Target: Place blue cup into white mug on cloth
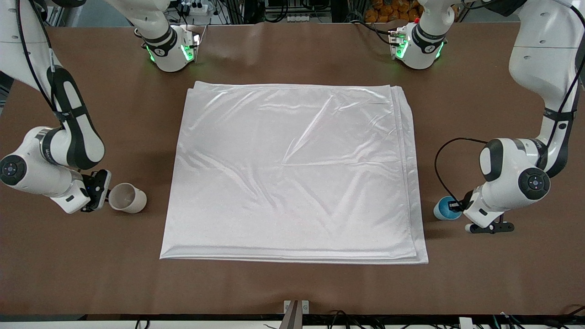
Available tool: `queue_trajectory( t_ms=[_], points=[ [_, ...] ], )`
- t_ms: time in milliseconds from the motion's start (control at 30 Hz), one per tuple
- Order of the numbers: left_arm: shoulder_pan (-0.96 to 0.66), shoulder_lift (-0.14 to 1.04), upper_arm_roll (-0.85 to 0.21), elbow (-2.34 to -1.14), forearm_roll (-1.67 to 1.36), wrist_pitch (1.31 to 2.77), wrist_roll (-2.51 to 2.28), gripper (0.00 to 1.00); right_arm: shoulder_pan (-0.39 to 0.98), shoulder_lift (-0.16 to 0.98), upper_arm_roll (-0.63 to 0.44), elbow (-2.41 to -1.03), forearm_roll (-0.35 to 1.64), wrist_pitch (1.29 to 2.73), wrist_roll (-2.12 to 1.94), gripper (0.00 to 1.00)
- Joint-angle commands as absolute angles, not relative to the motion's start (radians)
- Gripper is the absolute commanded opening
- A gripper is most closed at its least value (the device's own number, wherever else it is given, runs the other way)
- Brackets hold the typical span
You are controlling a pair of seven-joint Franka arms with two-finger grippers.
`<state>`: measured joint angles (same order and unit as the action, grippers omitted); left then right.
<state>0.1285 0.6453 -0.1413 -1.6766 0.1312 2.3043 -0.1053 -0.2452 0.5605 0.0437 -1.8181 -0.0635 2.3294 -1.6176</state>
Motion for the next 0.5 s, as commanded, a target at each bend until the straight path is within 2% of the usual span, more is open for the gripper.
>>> queue_trajectory(
  t_ms=[0, 167, 467],
  points=[
    [0.129, 0.644, -0.144, -1.667, 0.138, 2.307, -0.118, 0.00, -0.255, 0.561, 0.052, -1.819, -0.071, 2.339, -1.641, 0.16],
    [0.127, 0.638, -0.147, -1.657, 0.137, 2.306, -0.110, 0.00, -0.259, 0.552, 0.066, -1.818, -0.060, 2.333, -1.647, 0.09],
    [0.127, 0.624, -0.149, -1.655, 0.137, 2.304, -0.110, 0.00, -0.262, 0.476, 0.124, -1.819, -0.018, 2.326, -1.680, 0.06]
  ],
)
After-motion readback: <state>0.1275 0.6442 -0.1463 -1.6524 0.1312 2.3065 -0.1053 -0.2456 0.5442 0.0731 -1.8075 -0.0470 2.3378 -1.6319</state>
